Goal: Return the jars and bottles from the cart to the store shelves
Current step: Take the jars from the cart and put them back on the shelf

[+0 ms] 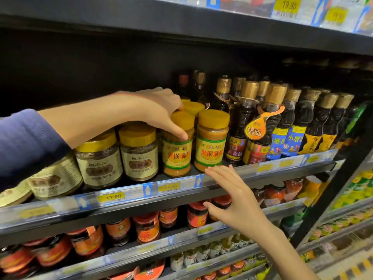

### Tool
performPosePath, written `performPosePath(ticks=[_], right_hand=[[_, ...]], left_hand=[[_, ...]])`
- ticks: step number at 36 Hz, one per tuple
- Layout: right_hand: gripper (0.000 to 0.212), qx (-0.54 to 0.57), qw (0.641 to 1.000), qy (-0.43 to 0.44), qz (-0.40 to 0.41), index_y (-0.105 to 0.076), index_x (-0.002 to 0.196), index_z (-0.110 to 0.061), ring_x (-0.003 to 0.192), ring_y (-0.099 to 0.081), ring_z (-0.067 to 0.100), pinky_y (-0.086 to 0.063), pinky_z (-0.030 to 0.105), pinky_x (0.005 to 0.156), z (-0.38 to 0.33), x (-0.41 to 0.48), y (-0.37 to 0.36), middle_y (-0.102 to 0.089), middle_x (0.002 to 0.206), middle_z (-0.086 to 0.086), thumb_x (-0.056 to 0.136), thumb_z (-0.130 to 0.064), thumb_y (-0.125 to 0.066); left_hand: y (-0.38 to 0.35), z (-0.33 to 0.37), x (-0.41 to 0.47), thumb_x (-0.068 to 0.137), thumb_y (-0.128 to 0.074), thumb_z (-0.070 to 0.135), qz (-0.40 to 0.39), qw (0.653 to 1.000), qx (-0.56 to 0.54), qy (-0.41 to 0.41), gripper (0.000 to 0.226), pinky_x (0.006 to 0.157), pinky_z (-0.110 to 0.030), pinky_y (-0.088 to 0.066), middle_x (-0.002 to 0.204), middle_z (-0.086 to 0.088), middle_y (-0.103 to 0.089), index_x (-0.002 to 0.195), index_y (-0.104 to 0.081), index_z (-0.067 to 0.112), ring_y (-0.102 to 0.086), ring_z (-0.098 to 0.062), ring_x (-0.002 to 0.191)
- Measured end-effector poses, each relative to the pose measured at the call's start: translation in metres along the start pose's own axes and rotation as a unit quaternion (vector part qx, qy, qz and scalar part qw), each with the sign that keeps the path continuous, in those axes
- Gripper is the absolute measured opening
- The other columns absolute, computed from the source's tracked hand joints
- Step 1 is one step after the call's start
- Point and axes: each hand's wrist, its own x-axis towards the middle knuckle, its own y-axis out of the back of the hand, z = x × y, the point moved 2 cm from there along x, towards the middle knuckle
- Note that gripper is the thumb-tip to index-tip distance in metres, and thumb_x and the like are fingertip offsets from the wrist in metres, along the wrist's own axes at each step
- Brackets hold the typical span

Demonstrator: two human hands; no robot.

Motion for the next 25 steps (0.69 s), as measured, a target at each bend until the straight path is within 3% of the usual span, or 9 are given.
performPosePath(ticks=[4, 8, 11, 14, 19, 25], right_hand=[[0.063, -0.005, 1.0, 0.011, -0.003, -0.051, 0.133, -0.017, 0.126, -0.034, -0.006, -0.007, 0.017, 0.118, 0.0, 0.001, 0.001, -0.047, 0.129, -0.017, 0.075, -0.04, -0.06], [0.067, -0.032, 0.999, 0.023, -0.025, -0.047, 0.137, -0.017, 0.128, -0.038, 0.004, -0.005, 0.017, 0.118, 0.001, 0.001, 0.003, -0.048, 0.132, -0.013, 0.076, -0.04, -0.061], [0.07, -0.058, 0.997, 0.036, -0.041, -0.043, 0.14, -0.016, 0.131, -0.035, 0.009, -0.009, 0.027, 0.117, 0.001, 0.0, 0.005, -0.048, 0.139, -0.004, 0.077, -0.035, -0.067], [0.077, -0.094, 0.991, 0.051, -0.075, -0.035, 0.144, -0.015, 0.135, -0.034, 0.015, -0.006, 0.028, 0.117, 0.002, 0.001, 0.007, -0.042, 0.144, -0.001, 0.078, -0.031, -0.071], [0.088, -0.141, 0.977, 0.058, -0.147, -0.018, 0.15, -0.015, 0.146, -0.015, 0.02, 0.0, 0.03, 0.118, -0.001, 0.004, 0.015, -0.02, 0.157, 0.003, 0.081, -0.034, -0.068], [0.089, -0.141, 0.967, 0.02, -0.21, -0.008, 0.151, -0.016, 0.148, -0.002, 0.017, -0.012, 0.036, 0.12, -0.019, -0.004, 0.031, -0.002, 0.16, 0.001, 0.085, -0.033, -0.065]], left_hand=[[-0.005, 0.001, -0.01, 0.071, -0.044, 0.08, 0.022, 0.999, 0.022, -0.007, 0.087, 0.091, -0.04, -0.048, 0.134, -0.002, -0.049, 0.139, -0.037, 0.025, -0.05, -0.025, 0.117], [-0.008, 0.003, -0.031, 0.076, -0.04, 0.077, 0.057, 0.998, 0.037, 0.012, 0.084, 0.098, -0.045, -0.041, 0.137, -0.003, -0.044, 0.142, -0.03, 0.026, -0.048, -0.027, 0.12], [-0.007, 0.002, -0.054, 0.081, -0.042, 0.071, 0.082, 0.995, 0.024, 0.054, 0.076, 0.094, -0.046, -0.042, 0.138, -0.004, -0.044, 0.142, -0.031, 0.025, -0.05, -0.029, 0.119], [-0.007, 0.005, -0.083, 0.085, -0.045, 0.063, 0.101, 0.992, 0.026, 0.077, 0.071, 0.086, -0.044, -0.047, 0.139, -0.007, -0.045, 0.141, -0.033, 0.021, -0.053, -0.03, 0.117], [-0.024, 0.022, -0.141, 0.089, -0.045, 0.055, 0.078, 0.99, 0.016, 0.113, 0.07, 0.095, -0.042, -0.046, 0.146, -0.005, -0.039, 0.145, -0.028, 0.017, -0.043, -0.027, 0.129], [-0.045, 0.058, -0.212, 0.094, -0.045, 0.044, 0.009, 0.989, 0.005, 0.145, 0.066, 0.106, -0.037, -0.035, 0.152, -0.009, -0.03, 0.147, -0.025, 0.01, -0.034, -0.026, 0.136]])
